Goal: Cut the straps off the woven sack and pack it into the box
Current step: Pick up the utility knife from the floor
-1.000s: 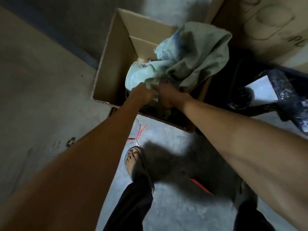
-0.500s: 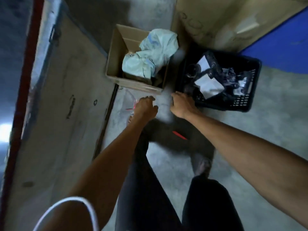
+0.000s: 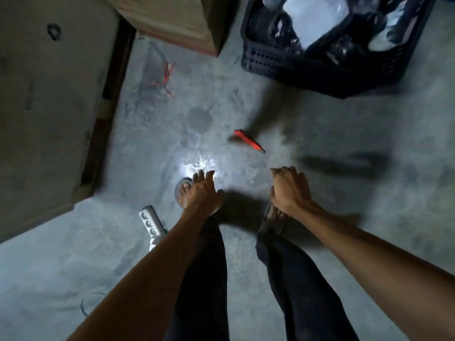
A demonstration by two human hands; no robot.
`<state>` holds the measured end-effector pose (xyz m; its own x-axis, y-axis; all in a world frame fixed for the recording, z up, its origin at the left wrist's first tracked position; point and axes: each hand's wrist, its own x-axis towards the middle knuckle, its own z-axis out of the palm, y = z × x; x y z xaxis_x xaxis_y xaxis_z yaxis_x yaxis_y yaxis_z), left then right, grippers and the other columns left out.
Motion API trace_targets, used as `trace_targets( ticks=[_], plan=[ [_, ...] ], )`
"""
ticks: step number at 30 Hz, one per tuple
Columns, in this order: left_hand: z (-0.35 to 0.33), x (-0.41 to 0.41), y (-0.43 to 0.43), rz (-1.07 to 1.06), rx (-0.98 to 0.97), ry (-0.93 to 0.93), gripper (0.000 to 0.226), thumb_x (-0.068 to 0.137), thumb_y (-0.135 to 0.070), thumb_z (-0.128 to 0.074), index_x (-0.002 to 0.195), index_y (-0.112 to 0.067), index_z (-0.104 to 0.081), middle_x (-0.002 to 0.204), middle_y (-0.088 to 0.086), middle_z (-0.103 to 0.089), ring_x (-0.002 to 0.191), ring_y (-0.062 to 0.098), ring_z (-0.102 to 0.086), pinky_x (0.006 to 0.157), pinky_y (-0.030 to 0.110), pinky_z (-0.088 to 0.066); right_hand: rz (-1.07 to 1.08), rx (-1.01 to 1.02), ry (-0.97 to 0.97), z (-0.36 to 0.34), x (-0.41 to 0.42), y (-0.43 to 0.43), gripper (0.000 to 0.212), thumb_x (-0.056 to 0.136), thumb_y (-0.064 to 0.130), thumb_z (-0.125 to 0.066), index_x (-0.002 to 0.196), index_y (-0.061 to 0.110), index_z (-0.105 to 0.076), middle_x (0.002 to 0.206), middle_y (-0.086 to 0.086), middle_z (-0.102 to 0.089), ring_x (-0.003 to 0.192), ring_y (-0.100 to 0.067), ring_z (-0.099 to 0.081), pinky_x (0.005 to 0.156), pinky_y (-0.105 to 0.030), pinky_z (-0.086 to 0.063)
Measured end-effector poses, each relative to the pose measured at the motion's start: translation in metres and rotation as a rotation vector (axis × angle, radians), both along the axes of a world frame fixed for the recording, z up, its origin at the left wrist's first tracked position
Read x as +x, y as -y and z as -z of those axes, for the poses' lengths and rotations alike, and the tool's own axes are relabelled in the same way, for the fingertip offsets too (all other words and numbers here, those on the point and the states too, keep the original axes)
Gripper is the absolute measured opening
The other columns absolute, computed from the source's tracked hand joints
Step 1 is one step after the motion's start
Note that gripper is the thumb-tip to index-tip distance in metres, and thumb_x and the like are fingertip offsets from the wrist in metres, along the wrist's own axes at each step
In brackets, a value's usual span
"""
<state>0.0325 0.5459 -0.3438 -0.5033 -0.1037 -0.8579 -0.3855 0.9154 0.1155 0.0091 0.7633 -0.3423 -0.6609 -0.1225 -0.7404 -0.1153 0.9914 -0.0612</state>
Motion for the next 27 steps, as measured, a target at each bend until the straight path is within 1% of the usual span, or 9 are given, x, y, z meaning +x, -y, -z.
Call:
trace_targets(
  ticks=[3,8,12,14,16,18,22,25,27],
  plan=[
    [0.073,0.019,-0.007,0.011,-0.003,0.047,0.073,0.099,-0.033,-0.056,0.16,-0.017,-0.02,0.169,0.014,-0.012,0.157,0.03,-0.01,0.122,0.052,-0.026,0.038,0.005,0.001,0.078,0.003,-0.006,0.038,0.088,0.029,-0.058,0.123,0.014,-0.056,0.117,-0.011,-0.062,0.114,-0.03,-0.056,0.091,-0.041,-0.047],
    [0.209,0.005,-0.015,-0.005,-0.01,-0.05,0.073,0.101,-0.033,-0.054,0.161,-0.014,-0.018,0.17,0.014,-0.01,0.157,0.03,-0.007,0.123,0.044,-0.022,0.33,-0.06,-0.082,0.211,-0.023,0.001,0.047,0.091,0.029,-0.056,0.135,0.018,-0.046,0.112,-0.017,-0.066,0.105,-0.039,-0.065,0.082,-0.04,-0.052],
    [0.304,-0.015,-0.017,-0.053,-0.052,-0.24,0.074,0.102,-0.032,-0.052,0.161,-0.011,-0.013,0.17,0.018,-0.002,0.157,0.034,-0.001,0.126,0.047,-0.02,0.536,-0.17,-0.09,0.306,-0.047,0.03,0.058,0.094,0.031,-0.053,0.149,0.031,-0.035,0.127,-0.016,-0.06,0.112,-0.037,-0.061,0.09,-0.041,-0.051],
    [0.336,-0.02,-0.018,-0.084,-0.064,-0.308,0.075,0.102,-0.032,-0.051,0.162,-0.015,-0.01,0.17,0.017,0.002,0.157,0.036,0.003,0.126,0.049,-0.016,0.74,-0.31,-0.053,0.338,-0.053,0.047,0.054,0.098,0.029,-0.046,0.15,0.029,-0.033,0.135,-0.014,-0.056,0.106,-0.037,-0.064,0.082,-0.046,-0.058],
    [0.357,-0.021,-0.017,-0.115,-0.073,-0.321,0.074,0.103,-0.033,-0.047,0.163,-0.02,-0.005,0.17,0.016,0.009,0.157,0.035,0.007,0.126,0.051,-0.014,0.799,-0.354,-0.107,0.359,-0.053,0.062,0.05,0.098,0.034,-0.04,0.146,0.023,-0.041,0.138,-0.014,-0.054,0.115,-0.037,-0.06,0.092,-0.049,-0.053],
    [0.368,-0.015,-0.015,-0.111,-0.075,-0.336,0.071,0.105,-0.033,-0.04,0.163,-0.022,0.0,0.169,0.016,0.014,0.156,0.035,0.011,0.125,0.051,-0.014,0.779,-0.236,-0.25,0.371,-0.053,0.069,0.047,0.099,0.037,-0.036,0.141,0.021,-0.049,0.141,-0.011,-0.054,0.128,-0.032,-0.051,0.104,-0.039,-0.04],
    [0.372,-0.001,-0.005,-0.031,-0.038,-0.404,0.067,0.108,-0.029,-0.034,0.163,-0.022,0.003,0.168,0.016,0.017,0.156,0.034,0.013,0.125,0.051,-0.013,0.799,-0.137,-0.35,0.374,-0.055,0.079,0.047,0.101,0.039,-0.032,0.129,0.013,-0.061,0.132,-0.013,-0.061,0.124,-0.031,-0.054,0.099,-0.035,-0.038],
    [0.371,0.003,0.01,0.038,0.014,-0.413,0.07,0.107,-0.025,-0.039,0.163,-0.021,0.004,0.168,0.016,0.019,0.156,0.033,0.014,0.126,0.052,-0.014,0.827,-0.101,-0.262,0.371,-0.055,0.085,0.055,0.101,0.043,-0.035,0.139,0.005,-0.05,0.142,-0.017,-0.051,0.133,-0.034,-0.046,0.109,-0.04,-0.032],
    [0.37,0.004,0.017,0.085,0.041,-0.417,0.071,0.106,-0.023,-0.041,0.163,-0.02,0.002,0.168,0.017,0.018,0.156,0.034,0.014,0.125,0.053,-0.02,0.833,-0.104,-0.25,0.371,-0.052,0.083,0.057,0.096,0.037,-0.05,0.145,0.008,-0.043,0.146,-0.013,-0.048,0.138,-0.031,-0.042,0.111,-0.036,-0.034]
  ],
)
